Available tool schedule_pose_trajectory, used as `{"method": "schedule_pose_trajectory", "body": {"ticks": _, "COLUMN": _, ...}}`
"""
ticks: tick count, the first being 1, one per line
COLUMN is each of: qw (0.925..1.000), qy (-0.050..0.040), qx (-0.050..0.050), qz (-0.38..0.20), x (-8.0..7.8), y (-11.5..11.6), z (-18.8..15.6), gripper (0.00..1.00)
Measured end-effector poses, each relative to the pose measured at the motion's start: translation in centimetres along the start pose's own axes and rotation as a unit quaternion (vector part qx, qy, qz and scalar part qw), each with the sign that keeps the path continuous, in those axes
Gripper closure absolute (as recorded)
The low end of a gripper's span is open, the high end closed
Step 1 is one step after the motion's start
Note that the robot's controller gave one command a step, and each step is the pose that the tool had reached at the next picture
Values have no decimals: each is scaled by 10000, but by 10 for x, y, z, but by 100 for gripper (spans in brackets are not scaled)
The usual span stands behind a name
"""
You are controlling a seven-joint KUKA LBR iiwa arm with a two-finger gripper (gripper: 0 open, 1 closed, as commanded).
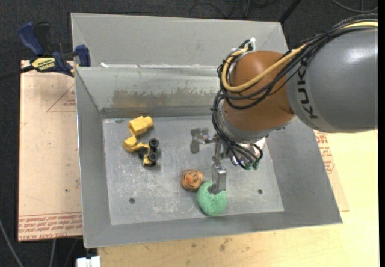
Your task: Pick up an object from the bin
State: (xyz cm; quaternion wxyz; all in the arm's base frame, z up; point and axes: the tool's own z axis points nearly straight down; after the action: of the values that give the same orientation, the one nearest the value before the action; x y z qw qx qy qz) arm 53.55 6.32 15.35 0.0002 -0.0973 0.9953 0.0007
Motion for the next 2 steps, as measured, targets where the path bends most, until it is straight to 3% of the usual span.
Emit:
{"method": "schedule_pose_trajectory", "body": {"ticks": 1, "qw": 9948, "qy": -27, "qx": 8, "qz": -1016, "x": -2, "y": -3, "z": 61, "gripper": 0}}
{"method": "schedule_pose_trajectory", "body": {"ticks": 2, "qw": 9962, "qy": 3, "qx": 6, "qz": 874, "x": 4, "y": 1, "z": 80, "gripper": 100}}
